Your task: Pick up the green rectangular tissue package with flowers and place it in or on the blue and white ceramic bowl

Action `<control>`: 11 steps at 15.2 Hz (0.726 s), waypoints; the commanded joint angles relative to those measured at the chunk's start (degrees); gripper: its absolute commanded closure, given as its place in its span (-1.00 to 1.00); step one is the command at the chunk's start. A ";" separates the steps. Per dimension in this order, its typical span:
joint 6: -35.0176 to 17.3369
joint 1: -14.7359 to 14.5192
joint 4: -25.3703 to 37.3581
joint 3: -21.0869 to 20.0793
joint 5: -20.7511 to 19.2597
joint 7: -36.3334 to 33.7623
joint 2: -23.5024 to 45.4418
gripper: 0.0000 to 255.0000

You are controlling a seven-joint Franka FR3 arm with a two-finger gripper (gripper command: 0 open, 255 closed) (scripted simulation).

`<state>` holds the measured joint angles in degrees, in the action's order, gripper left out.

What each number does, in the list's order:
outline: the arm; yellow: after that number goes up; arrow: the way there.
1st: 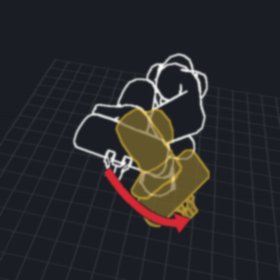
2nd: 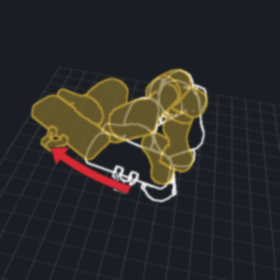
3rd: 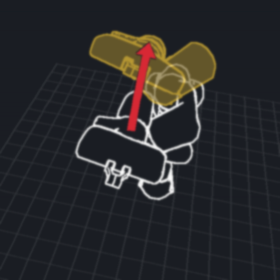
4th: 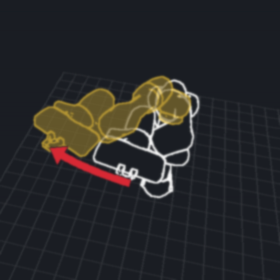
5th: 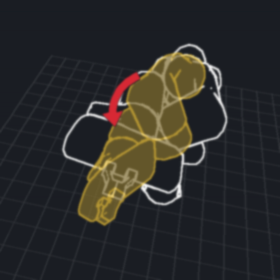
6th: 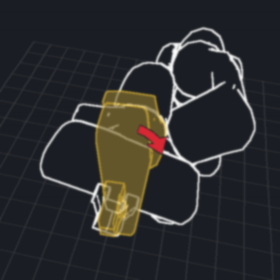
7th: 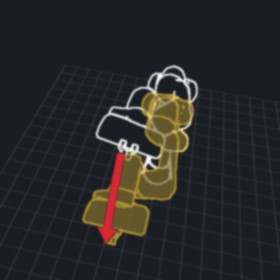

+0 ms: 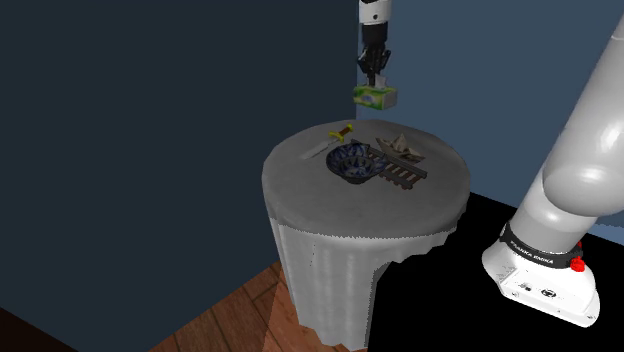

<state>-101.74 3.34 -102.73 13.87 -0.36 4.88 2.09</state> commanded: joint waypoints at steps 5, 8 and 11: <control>-0.36 -3.88 -8.47 -4.09 -1.16 -8.40 -8.18 1.00; -0.22 -5.56 -11.57 -6.36 -1.12 -12.39 -11.39 1.00; 0.06 -7.23 -14.07 -8.77 -0.74 -16.38 -14.12 1.00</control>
<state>-101.97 -3.35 -116.00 5.88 -1.19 -10.15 -10.93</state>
